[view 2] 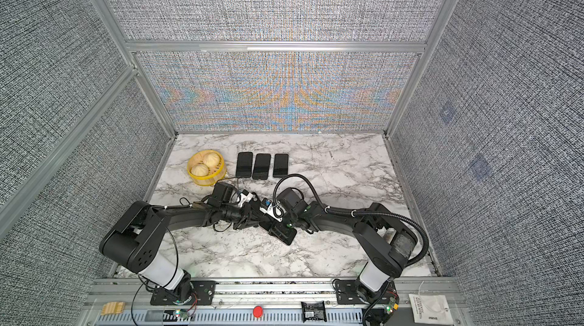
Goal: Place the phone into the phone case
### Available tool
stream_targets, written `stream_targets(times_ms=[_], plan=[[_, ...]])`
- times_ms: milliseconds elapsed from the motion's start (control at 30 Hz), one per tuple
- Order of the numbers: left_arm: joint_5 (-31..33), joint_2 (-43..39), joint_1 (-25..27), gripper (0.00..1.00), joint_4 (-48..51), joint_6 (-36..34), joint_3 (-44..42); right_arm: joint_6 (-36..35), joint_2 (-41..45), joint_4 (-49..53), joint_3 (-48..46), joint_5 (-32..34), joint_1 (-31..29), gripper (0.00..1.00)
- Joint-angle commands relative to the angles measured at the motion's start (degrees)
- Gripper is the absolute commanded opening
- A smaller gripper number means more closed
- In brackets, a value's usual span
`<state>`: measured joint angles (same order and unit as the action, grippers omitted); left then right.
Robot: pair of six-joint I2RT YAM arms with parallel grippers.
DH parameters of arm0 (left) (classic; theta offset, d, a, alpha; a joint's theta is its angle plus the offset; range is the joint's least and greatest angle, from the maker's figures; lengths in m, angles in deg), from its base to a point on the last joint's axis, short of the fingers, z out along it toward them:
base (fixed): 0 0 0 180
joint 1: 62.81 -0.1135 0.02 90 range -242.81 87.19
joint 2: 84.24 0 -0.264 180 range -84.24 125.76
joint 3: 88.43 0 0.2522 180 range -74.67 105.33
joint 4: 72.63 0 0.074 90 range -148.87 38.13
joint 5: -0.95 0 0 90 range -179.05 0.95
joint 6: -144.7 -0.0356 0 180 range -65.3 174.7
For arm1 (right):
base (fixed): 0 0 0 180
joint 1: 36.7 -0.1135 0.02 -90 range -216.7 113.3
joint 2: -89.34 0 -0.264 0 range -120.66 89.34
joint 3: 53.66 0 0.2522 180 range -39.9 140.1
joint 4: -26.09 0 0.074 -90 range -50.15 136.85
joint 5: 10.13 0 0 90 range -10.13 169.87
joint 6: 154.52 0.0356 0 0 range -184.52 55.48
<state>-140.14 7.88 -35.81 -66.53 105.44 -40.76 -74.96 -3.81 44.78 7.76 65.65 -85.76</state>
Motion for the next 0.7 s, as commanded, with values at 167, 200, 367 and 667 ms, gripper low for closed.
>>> stream_targets(times_ms=[167, 200, 367, 667], plan=[[-3.22, -0.41, 0.43, 0.17, -2.36, -0.12, 0.52, 0.6, -0.27, -1.66, 0.81, -0.76, 0.19, 0.69], [-3.3, -0.45, 0.57, 0.17, -2.45, -0.12, 0.54, 0.7, -0.26, -1.72, 0.82, -0.72, 0.23, 0.69], [-3.35, -0.45, 0.87, 0.22, -2.95, 0.04, 0.47, 0.69, -0.36, -2.19, 0.77, -0.72, 0.23, 0.68], [-3.53, -1.15, 0.96, 0.17, -3.64, 0.39, 0.66, 0.6, -0.61, -2.28, 0.77, -0.64, 0.45, 0.68]])
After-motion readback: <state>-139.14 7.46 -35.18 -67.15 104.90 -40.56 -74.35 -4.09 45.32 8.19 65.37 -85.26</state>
